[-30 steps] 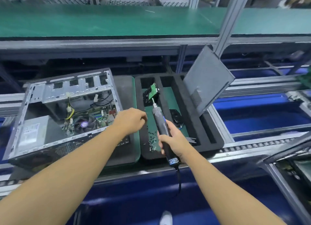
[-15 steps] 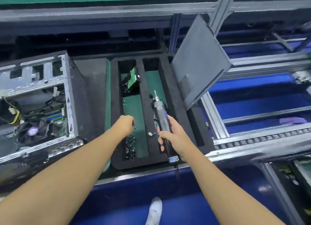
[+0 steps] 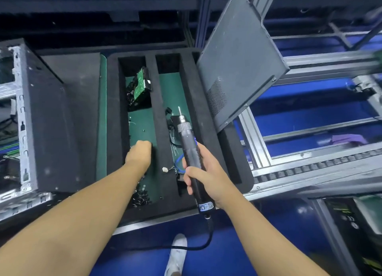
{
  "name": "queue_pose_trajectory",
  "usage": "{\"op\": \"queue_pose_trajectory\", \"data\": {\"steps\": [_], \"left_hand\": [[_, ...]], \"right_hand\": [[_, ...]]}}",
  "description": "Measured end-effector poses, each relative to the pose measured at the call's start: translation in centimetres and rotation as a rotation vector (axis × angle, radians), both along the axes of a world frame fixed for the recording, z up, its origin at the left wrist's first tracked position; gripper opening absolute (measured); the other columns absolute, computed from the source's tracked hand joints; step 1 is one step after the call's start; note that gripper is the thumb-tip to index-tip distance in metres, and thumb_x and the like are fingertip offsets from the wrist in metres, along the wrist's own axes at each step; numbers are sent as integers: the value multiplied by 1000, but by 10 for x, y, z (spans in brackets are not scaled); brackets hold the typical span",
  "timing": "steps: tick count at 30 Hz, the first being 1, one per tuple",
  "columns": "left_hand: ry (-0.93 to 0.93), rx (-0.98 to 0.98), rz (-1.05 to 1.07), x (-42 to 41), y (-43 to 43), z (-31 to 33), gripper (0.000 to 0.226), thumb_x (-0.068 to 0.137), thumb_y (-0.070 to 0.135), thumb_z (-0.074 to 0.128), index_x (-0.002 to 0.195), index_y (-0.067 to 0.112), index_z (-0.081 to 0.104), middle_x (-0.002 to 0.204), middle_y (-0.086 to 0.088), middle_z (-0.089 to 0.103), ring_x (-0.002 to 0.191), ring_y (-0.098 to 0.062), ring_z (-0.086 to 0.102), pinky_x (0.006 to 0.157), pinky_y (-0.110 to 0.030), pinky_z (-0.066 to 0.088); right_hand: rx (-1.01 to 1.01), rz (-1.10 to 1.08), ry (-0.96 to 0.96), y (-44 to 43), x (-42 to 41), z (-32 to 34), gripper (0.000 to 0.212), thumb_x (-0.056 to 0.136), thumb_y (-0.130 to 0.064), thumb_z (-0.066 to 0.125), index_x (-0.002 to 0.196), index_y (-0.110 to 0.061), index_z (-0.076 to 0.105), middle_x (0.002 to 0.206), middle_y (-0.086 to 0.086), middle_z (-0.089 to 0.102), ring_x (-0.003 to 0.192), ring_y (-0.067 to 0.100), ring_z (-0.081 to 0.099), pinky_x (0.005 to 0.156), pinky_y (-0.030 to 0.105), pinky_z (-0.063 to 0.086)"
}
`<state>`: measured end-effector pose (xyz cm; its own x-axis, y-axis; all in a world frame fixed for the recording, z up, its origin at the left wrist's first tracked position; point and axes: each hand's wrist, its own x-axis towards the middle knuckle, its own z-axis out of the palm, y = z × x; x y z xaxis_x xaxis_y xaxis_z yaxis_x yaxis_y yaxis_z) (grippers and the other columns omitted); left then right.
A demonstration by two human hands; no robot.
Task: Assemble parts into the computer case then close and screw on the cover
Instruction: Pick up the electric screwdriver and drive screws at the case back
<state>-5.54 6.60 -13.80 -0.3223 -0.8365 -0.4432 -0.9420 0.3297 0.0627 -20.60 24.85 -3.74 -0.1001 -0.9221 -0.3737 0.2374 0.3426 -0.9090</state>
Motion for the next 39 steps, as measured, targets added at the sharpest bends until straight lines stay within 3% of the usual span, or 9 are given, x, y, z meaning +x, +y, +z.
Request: {"op": "queue_pose_trajectory", "data": {"steps": [4, 7, 10, 13, 15, 17, 23, 27, 39], "left_hand": [[-3, 1, -9, 1, -2, 0, 23, 78, -16, 44, 79, 5, 51, 72, -9, 44, 74, -34, 52, 64, -37, 44], [197, 21, 144, 6, -7, 5, 16, 89, -5, 50, 86, 1, 65, 81, -16, 57, 76, -36, 58, 66, -37, 49], [663, 76, 515, 8, -11, 21, 16, 95, 8, 57, 92, 6, 73, 86, -11, 67, 75, -27, 61, 75, -31, 53], [1383, 416, 956, 11, -14, 51, 15, 98, 3, 57, 107, -3, 67, 78, -5, 62, 68, -13, 60, 72, -25, 57], [1715, 651, 1035, 18, -16, 71, 13, 99, 6, 56, 108, 1, 64, 78, -2, 61, 70, -10, 60, 72, -21, 56], [1860, 776, 1002, 28, -13, 86, 10, 98, 14, 58, 103, 7, 65, 77, 0, 62, 69, -8, 62, 72, -22, 56], [1969, 930, 993, 46, 5, 112, 22, 87, 31, 66, 101, 14, 62, 75, 3, 61, 64, -7, 59, 70, -22, 56], [1964, 970, 876, 54, 18, 124, 22, 84, 38, 63, 82, 19, 73, 75, 4, 62, 67, -9, 61, 67, -23, 56], [2025, 1080, 653, 84, 40, 134, 19, 85, 34, 66, 87, 17, 73, 85, 1, 65, 77, -13, 67, 77, -26, 59]], "right_hand": [[-6, 9, 8, -3, -1, -2, 64, 88, -6, 58, 145, -33, 47, 94, 2, 60, 69, 29, 53, 61, 38, 53], [-20, 33, 7, -7, 3, 1, 62, 87, -7, 58, 141, -37, 50, 96, 2, 60, 69, 28, 54, 60, 37, 53], [-13, 62, 6, -12, 10, 6, 62, 86, -8, 59, 140, -36, 50, 95, 3, 60, 69, 28, 54, 60, 37, 52], [-11, 102, 27, -15, 22, 16, 66, 85, -12, 62, 145, -35, 46, 94, 3, 60, 69, 26, 54, 61, 37, 52], [-30, 130, 31, -16, 31, 23, 63, 88, -6, 58, 144, -34, 47, 94, 4, 58, 69, 23, 55, 57, 36, 52], [-37, 164, 43, -15, 39, 31, 63, 90, -1, 56, 144, -33, 48, 94, 5, 58, 69, 22, 55, 56, 37, 52], [-94, 241, 149, -4, 61, 50, 64, 88, -3, 58, 138, -42, 49, 91, -1, 60, 65, 21, 56, 55, 36, 53], [-83, 272, 244, 3, 71, 54, 68, 87, -8, 59, 138, -51, 45, 91, -3, 62, 63, 18, 58, 55, 34, 54], [-114, 278, 233, 25, 93, 56, 71, 83, -13, 61, 140, -52, 44, 94, -2, 63, 63, 19, 58, 54, 33, 53]]}}
